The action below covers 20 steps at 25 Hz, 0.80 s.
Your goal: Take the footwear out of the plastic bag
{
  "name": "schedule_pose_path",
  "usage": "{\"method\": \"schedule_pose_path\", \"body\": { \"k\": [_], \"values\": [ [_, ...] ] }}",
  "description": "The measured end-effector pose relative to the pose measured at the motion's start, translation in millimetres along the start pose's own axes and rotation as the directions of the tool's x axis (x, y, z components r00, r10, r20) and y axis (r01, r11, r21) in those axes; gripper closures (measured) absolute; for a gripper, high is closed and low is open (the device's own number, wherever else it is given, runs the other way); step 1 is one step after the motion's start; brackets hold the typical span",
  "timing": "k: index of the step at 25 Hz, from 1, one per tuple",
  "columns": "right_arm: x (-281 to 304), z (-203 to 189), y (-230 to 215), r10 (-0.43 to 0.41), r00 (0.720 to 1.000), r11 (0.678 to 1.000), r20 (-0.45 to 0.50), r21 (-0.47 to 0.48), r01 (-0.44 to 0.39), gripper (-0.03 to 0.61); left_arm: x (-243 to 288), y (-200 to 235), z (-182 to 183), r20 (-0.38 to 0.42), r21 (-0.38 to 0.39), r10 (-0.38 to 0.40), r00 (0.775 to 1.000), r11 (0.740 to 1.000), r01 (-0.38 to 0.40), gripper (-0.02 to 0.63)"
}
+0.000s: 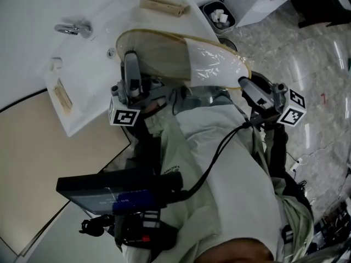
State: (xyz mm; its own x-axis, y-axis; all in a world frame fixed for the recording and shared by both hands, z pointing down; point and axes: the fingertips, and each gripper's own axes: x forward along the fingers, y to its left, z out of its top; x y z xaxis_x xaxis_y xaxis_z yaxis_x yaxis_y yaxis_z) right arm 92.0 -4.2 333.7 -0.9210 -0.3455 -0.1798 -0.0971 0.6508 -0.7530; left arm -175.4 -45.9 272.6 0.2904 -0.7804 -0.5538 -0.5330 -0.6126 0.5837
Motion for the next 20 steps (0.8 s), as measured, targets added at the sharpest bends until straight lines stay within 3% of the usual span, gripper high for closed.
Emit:
{"method": "schedule_pose_path", "body": {
  "k": [5,8,11,14,16,18,20],
  "values": [
    [0,2,-19,-0.108,0.994,0.994,0.030,-0.020,0.109,0.509,10,-21,21,0.118,-0.054,-0.050,0.992,0.997,0.056,0.486],
    [9,-10,-18,-0.121,0.992,0.992,-0.043,-0.048,0.119,0.547,13,-27,31,0.135,-0.001,-0.047,0.990,0.999,0.048,0.489],
    [11,-8,-13,-0.074,0.997,0.996,-0.012,-0.042,0.073,0.546,15,-34,38,0.140,0.030,-0.065,0.988,0.998,0.061,0.488],
    [13,1,-13,-0.029,0.997,1.000,0.075,0.006,0.028,0.538,16,-28,40,0.167,0.005,-0.049,0.985,0.999,0.049,0.488],
    [18,-1,-9,0.014,0.996,1.000,0.083,0.022,-0.016,0.529,13,-19,43,0.201,-0.029,-0.020,0.979,0.999,0.026,0.488],
    [23,-7,-5,0.048,0.998,0.998,0.050,0.033,-0.049,0.459,11,-14,46,0.215,-0.043,-0.004,0.977,0.999,0.014,0.491],
    [30,-18,-8,0.027,1.000,0.999,-0.012,0.042,-0.026,0.400,12,-14,47,0.212,-0.044,-0.013,0.977,0.999,0.023,0.494]
  ]
}}
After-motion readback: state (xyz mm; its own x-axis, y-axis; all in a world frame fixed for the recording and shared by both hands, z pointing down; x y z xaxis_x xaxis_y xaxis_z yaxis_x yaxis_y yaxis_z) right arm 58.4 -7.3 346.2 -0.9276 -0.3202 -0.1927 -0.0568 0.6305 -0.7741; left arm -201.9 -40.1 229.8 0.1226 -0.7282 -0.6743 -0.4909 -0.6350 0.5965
